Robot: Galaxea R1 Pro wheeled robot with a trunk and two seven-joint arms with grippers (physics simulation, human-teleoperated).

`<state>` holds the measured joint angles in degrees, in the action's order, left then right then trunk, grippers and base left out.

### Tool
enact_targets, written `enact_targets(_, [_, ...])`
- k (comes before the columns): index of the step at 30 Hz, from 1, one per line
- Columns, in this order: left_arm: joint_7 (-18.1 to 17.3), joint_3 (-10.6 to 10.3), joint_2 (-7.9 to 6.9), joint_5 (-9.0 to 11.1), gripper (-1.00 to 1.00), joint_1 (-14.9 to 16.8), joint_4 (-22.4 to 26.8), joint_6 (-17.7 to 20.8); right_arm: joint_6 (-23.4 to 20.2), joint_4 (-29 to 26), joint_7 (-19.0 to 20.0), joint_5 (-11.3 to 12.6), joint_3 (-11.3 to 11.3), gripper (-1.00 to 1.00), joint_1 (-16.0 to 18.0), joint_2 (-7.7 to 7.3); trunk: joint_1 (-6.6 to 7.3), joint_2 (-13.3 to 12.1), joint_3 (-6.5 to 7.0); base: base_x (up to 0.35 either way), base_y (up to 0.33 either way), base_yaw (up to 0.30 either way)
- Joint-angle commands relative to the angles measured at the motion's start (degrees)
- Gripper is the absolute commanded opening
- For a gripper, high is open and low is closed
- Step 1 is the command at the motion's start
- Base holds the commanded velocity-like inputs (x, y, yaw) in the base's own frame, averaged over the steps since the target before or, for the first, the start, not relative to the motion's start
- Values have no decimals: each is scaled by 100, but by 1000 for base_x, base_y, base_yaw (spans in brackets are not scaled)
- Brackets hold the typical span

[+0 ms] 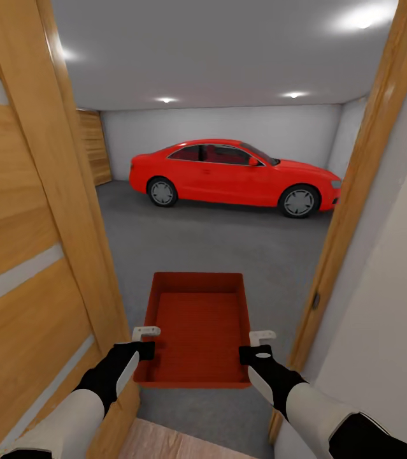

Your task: Move the two storage containers from the living room to the garage. In the garage, place one container on the floor and stack the other container on top of it (either order is fine).

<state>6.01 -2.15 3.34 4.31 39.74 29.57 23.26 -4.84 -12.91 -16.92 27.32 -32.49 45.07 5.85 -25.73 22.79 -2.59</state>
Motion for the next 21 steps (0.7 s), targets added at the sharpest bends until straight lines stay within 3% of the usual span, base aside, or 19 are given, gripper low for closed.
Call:
enact_targets(1, [67,75,35,-88,-100,7,19,38,-31,-1,-487,-7,-12,-100,2,4,-6,13,-13,212,232,0])
enact_targets(6, [69,74,35,-88,-100,7,22,38,-31,-1,-491,1,-12,-100,2,4,-6,13,-13,204,205,-28])
enact_targets(16, [68,76,35,-88,-100,7,21,38,-27,-1,-574,2,-12,-100,2,4,-6,13,-13,112,92,-217])
enact_targets(21, [67,74,36,-88,-100,7,19,38,-26,-1,-575,0,-12,-100,2,4,-6,13,-13,183,194,-45])
